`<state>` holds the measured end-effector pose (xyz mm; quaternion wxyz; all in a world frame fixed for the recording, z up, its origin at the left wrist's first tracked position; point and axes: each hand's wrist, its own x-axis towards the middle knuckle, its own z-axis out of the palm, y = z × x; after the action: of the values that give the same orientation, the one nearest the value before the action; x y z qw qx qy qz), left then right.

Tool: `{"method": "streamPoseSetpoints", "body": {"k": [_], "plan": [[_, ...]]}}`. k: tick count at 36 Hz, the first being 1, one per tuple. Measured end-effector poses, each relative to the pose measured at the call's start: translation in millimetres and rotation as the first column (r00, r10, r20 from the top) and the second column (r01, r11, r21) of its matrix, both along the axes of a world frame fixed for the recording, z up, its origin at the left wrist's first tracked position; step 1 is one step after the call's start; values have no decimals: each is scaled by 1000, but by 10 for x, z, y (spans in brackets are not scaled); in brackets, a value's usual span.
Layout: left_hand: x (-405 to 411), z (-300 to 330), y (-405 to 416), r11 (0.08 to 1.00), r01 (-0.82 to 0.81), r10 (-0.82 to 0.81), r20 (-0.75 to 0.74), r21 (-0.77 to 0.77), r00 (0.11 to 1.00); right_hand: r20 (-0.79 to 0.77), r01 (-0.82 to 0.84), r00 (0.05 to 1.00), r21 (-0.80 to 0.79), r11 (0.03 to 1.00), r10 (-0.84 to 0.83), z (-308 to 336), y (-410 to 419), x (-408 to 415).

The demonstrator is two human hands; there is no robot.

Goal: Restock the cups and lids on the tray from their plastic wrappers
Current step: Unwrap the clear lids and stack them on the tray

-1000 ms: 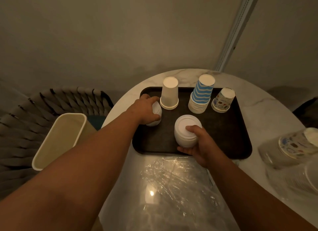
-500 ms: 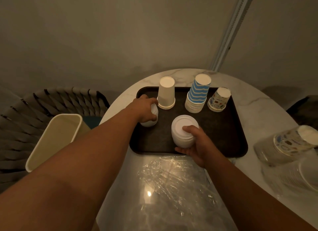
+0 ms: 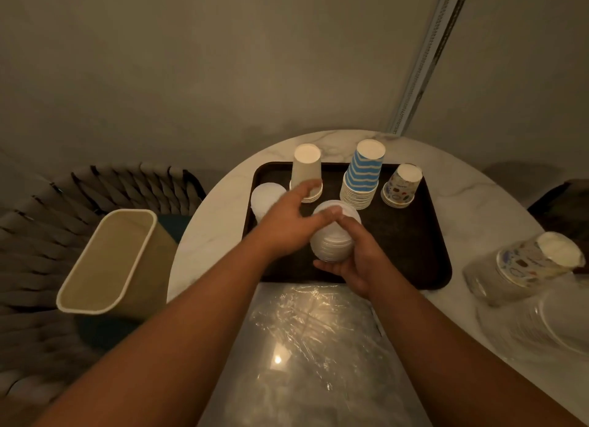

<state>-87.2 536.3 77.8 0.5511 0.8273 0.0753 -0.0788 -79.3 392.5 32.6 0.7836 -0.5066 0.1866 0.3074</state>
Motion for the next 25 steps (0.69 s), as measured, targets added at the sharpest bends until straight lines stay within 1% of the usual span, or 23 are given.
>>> {"method": "streamPoseSetpoints", "body": {"k": [1, 3, 5, 7, 11, 14, 15, 16, 18, 19, 22, 25], "plan": [[-41, -41, -37, 997, 8, -12, -52, -79, 999, 8, -11, 1000, 19, 1000, 11, 21, 6, -3], [-93, -101, -87, 976, -17, -7, -111, -217, 994, 28, -43, 999, 82, 996, 40, 54, 7, -6], [-113, -109, -112, 945, -92, 46, -150, -313, 988, 55, -81, 996, 127, 989, 75, 73, -19, -18], [-110, -97, -107, 912, -170, 93, -216, -374, 972, 99, -129, 988, 104, 986, 119, 69, -73, -47], [-115, -63, -78, 872, -236, 115, -288, -430, 951, 232, -270, 935, -30, 962, 270, 54, -163, -117], [-136, -69, -94, 818, -294, 137, -329, -495, 934, 343, -297, 886, -91, 950, 310, 16, -174, -149], [-144, -59, -103, 806, -301, 139, -332, -510, 933, 386, -282, 863, -165, 945, 325, -21, -177, -145], [-147, -62, -109, 794, -309, 142, -334, -524, 932, 428, -250, 831, -285, 926, 356, -54, -179, -143], [-155, -58, -119, 768, -323, 142, -345, -554, 928, 470, -163, 763, -523, 837, 443, -128, -183, -128], [-161, -49, -126, 758, -326, 137, -350, -565, 927, 471, -132, 747, -587, 799, 469, -164, -189, -118], [-183, -27, -151, 738, -312, 113, -345, -598, 932, 471, -90, 745, -631, 771, 473, -281, -215, -78], [-194, -13, -184, 718, -305, 103, -338, -626, 935, 498, -66, 764, -572, 818, 410, -296, -230, -83]]}}
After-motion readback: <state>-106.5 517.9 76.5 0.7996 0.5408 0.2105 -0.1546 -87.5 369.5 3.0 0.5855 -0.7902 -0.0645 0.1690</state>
